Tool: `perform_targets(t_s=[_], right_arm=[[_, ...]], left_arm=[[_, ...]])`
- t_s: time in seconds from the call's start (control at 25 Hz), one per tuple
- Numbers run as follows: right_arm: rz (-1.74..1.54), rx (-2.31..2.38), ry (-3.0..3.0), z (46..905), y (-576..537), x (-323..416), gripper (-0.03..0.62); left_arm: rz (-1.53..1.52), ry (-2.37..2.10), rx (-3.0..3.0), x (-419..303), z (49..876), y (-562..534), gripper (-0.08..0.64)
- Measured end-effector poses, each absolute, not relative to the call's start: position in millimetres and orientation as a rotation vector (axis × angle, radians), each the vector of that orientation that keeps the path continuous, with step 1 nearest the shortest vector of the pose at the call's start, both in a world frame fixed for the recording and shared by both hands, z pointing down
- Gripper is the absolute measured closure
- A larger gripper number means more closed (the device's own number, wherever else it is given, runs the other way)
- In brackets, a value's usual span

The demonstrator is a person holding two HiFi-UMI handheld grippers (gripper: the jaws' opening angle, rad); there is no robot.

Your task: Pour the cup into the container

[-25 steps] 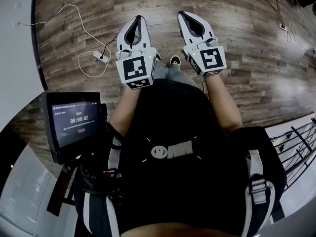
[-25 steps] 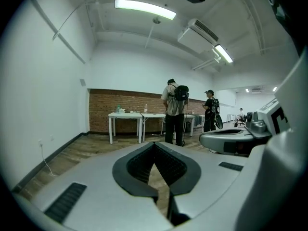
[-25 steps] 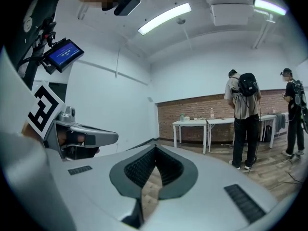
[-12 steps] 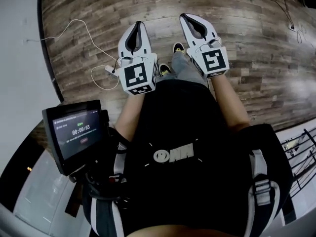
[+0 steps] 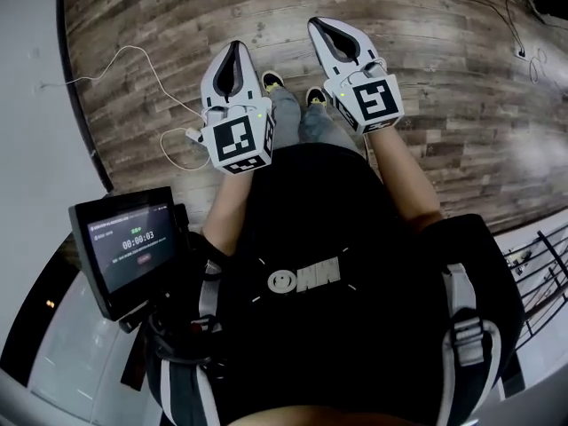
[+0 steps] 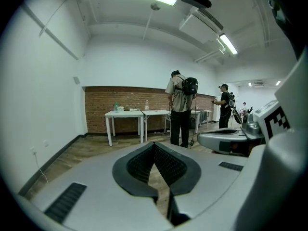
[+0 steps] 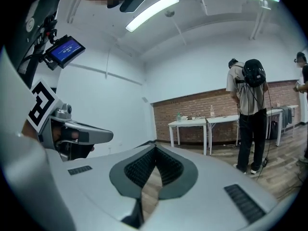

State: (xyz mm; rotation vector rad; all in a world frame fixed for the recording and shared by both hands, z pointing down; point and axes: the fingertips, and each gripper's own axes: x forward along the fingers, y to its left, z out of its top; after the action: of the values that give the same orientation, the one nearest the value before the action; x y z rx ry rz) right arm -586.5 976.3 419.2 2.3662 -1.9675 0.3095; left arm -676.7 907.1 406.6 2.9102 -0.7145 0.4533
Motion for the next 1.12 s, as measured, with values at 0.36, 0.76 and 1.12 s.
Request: perform_targets(t_s=[0.36,0.76,1.12], right_arm=[[0.357,2.362,-1.921,410.7,881.8,-547.9,0.588],[0.301,2.338,-1.938,416.9,846.4,-491.2,0.588],[0.377,2.365,-1.930,425.2,747.4,-410.3,0.588]], left_arm=[[0.372,-0.648,2.919,-631.3,397.8,804.5,0.566],[0.426,-0.656,2.938,-571.3,400.5,765.7,0.566],[0.424,-0.642,2.913,-500.5,407.1,672.3,0.566]])
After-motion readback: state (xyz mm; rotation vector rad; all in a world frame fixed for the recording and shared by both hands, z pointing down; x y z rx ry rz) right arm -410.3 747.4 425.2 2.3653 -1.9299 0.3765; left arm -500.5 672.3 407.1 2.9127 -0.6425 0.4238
